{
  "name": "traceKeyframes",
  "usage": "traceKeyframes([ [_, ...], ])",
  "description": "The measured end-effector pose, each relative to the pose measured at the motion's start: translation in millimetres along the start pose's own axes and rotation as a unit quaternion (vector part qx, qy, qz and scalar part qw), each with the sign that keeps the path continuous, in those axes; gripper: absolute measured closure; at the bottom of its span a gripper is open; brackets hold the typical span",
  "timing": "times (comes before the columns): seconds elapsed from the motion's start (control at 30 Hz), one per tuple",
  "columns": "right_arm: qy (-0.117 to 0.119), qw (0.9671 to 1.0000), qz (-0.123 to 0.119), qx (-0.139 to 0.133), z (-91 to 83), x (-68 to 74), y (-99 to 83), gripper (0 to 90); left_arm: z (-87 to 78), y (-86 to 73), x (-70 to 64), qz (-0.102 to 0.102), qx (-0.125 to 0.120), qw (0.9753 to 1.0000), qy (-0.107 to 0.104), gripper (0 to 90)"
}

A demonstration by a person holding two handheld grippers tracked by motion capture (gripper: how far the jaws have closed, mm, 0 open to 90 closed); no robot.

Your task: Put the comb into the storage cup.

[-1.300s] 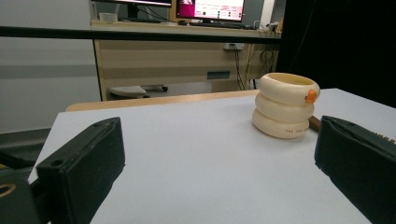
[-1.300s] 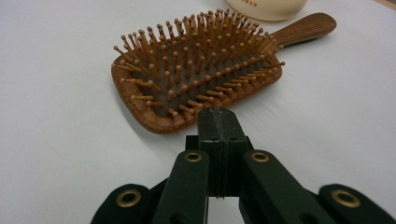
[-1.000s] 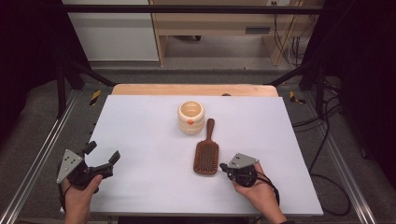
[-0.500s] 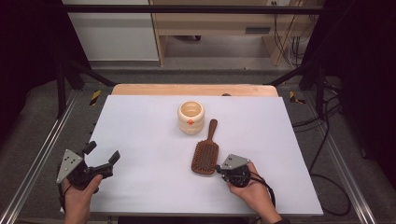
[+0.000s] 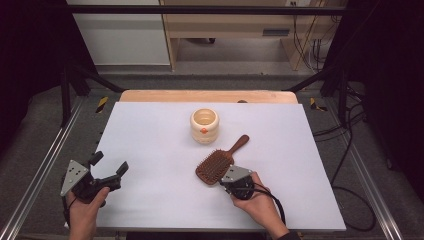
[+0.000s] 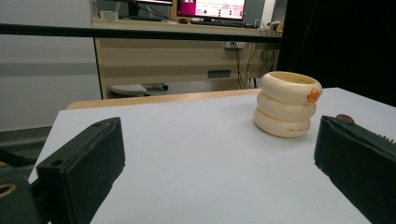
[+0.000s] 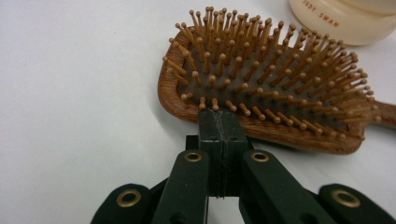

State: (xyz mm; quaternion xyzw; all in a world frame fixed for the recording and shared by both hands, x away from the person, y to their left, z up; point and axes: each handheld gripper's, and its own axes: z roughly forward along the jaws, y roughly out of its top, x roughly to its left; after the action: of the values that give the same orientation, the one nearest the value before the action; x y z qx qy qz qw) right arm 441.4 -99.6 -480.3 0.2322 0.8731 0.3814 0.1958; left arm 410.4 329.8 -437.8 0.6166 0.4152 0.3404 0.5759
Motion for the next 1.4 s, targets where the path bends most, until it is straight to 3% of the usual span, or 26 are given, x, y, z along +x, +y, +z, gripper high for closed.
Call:
traceKeyframes([
  [1.4,-0.004,0.9998,-0.018,-0.004,27.2,4.9,23.8,90.0,-0.1,-0.4,1.8,-0.001,0.001,1.0,0.002,2.0],
])
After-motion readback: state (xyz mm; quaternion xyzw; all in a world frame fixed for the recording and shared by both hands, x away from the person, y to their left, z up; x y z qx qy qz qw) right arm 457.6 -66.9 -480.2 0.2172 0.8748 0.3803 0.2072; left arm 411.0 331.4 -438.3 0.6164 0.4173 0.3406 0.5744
